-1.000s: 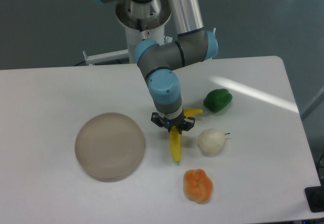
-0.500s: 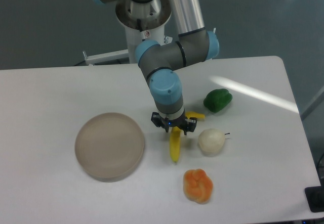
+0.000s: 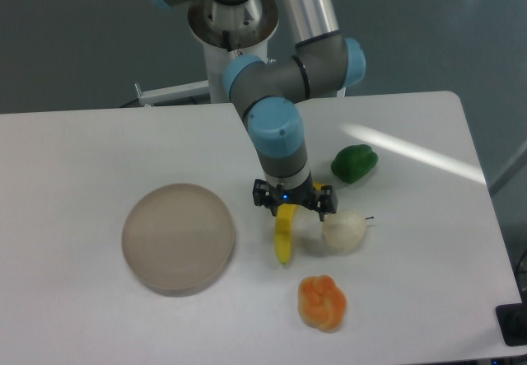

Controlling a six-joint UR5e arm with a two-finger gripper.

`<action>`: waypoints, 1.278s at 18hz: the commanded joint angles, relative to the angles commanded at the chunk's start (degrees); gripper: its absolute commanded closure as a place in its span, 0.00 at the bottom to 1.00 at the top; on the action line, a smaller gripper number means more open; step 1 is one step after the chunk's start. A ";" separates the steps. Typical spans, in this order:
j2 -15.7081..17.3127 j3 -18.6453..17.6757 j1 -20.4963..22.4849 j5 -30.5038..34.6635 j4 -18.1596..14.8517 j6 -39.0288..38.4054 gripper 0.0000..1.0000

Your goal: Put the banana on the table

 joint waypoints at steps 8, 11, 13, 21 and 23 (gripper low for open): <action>-0.70 7.30 8.34 1.85 -0.09 20.46 0.00; -0.97 9.06 13.08 -0.16 -0.18 29.17 0.00; -1.32 9.77 16.51 -2.62 -0.09 36.01 0.00; -2.46 11.26 22.15 -6.41 -0.09 53.72 0.00; -2.81 11.70 22.15 -6.41 -0.09 53.72 0.00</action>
